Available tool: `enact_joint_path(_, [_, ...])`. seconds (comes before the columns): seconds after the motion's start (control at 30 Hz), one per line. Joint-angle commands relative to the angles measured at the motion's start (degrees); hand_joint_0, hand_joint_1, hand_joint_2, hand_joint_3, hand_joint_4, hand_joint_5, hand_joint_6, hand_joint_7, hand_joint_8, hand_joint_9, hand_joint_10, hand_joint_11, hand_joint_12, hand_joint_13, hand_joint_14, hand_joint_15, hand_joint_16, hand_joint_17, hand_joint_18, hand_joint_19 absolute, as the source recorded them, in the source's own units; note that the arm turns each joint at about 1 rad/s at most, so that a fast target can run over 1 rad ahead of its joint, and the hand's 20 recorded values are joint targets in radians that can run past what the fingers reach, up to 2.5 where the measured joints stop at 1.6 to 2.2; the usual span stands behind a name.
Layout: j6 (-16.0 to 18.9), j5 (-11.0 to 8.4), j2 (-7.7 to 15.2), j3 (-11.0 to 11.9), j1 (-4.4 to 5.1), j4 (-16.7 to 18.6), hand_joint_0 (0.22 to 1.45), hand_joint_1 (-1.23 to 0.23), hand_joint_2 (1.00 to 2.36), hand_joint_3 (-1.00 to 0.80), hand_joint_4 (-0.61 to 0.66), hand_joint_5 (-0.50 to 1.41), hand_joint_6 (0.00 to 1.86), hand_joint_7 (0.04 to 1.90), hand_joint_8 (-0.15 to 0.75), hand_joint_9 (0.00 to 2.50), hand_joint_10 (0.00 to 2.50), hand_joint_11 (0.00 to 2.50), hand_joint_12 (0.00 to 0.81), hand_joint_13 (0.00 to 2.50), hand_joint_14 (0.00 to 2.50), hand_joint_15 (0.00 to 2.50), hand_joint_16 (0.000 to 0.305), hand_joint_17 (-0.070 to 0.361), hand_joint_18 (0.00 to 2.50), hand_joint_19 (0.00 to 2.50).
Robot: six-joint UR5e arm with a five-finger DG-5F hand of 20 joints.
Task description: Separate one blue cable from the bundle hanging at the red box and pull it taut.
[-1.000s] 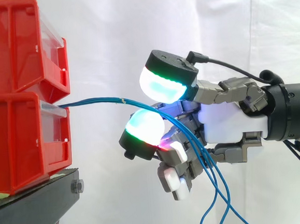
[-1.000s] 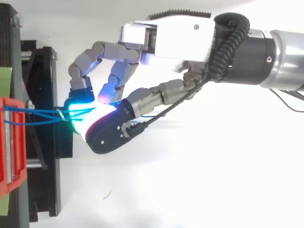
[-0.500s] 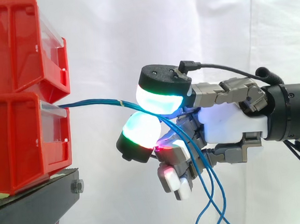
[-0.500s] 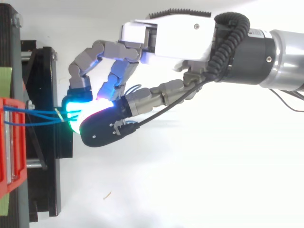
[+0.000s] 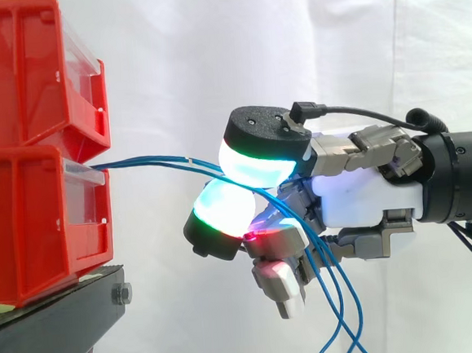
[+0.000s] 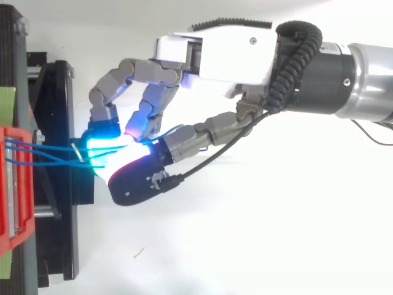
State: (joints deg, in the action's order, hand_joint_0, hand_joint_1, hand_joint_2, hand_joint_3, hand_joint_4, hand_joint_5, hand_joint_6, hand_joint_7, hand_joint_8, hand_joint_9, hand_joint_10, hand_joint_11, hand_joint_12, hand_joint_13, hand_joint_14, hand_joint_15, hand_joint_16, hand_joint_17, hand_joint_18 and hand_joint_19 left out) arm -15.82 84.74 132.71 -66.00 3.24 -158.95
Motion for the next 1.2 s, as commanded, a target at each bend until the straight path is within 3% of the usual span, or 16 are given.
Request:
enact_joint_path(0.0, [0.0, -0.02, 0.0, 0.0, 0.10, 0.0, 0.73, -0.91, 1.01, -0.31, 0.15, -0.21, 0.94, 0.99, 0.348, 1.11, 0.01, 1.42, 0.391, 1.16, 0.02, 0.91, 0.045, 0.102, 1.05, 0.57])
enact_joint_path(0.17, [0.0, -0.37, 0.0, 0.0, 0.19, 0.0, 0.72, -0.94, 1.00, -0.50, 0.16, -0.20, 0.94, 0.97, 0.348, 1.13, 0.01, 1.46, 0.391, 1.17, 0.03, 0.96, 0.046, 0.103, 1.06, 0.57])
enact_joint_path(0.37, [0.0, -0.37, 0.0, 0.0, 0.19, -0.1, 0.59, -0.99, 1.00, -0.50, 0.17, -0.22, 0.93, 0.98, 0.343, 1.07, 0.01, 1.48, 0.395, 1.15, 0.03, 0.97, 0.047, 0.106, 1.06, 0.59])
enact_joint_path(0.43, [0.0, -0.37, 0.0, 0.0, 0.19, -0.1, 0.56, -0.92, 1.00, -0.50, 0.19, -0.23, 0.92, 0.96, 0.342, 1.04, 0.00, 1.50, 0.398, 1.14, 0.03, 0.98, 0.049, 0.110, 1.04, 0.62])
enact_joint_path(0.6, [0.0, -0.37, 0.0, -0.1, 0.19, -0.1, 0.58, -0.51, 1.00, -0.47, 0.17, -0.22, 0.89, 0.90, 0.336, 1.18, 0.00, 1.50, 0.399, 1.17, 0.02, 0.97, 0.050, 0.112, 1.03, 0.68])
enact_joint_path(0.73, [0.0, -0.37, 0.0, -0.1, 0.19, 0.0, 0.60, -0.41, 1.00, -0.45, 0.17, -0.21, 0.87, 0.91, 0.324, 1.22, 0.00, 1.49, 0.401, 1.19, 0.02, 0.96, 0.050, 0.112, 1.04, 0.69])
enact_joint_path(0.87, [0.0, -0.63, 0.0, -0.1, 0.19, -0.1, 0.62, -0.47, 1.01, -0.26, 0.16, -0.20, 0.88, 0.90, 0.360, 1.25, 0.00, 1.50, 0.430, 1.22, 0.02, 0.94, 0.054, 0.121, 1.08, 0.65])
enact_joint_path(0.97, [0.0, -0.90, 0.0, -0.3, 0.19, 0.0, 0.62, -0.64, 1.01, -0.09, 0.20, -0.20, 0.90, 0.87, 0.412, 1.24, 0.25, 1.38, 0.478, 1.26, 0.02, 0.91, 0.062, 0.140, 1.18, 0.59])
enact_joint_path(1.0, [0.0, -0.90, 0.0, -0.4, 0.28, 0.0, 0.58, -0.65, 1.17, -0.10, 0.19, -0.20, 0.91, 0.85, 0.421, 1.23, 0.36, 1.35, 0.490, 1.26, 0.02, 0.91, 0.064, 0.145, 1.20, 0.58])
enact_joint_path(1.03, [0.0, -0.98, 0.0, -0.4, 0.19, 0.0, 0.57, -0.66, 1.20, -0.09, 0.20, -0.20, 0.92, 0.85, 0.423, 1.22, 0.46, 1.31, 0.494, 1.26, 0.02, 0.90, 0.065, 0.146, 1.20, 0.57])
enact_joint_path(1.17, [0.0, -1.16, 0.0, -0.4, 0.19, 0.7, 0.61, -0.74, 1.09, -0.10, 0.22, -0.20, 0.93, 0.85, 0.409, 1.18, 0.52, 1.30, 0.481, 1.24, 0.02, 0.90, 0.063, 0.142, 1.18, 0.58])
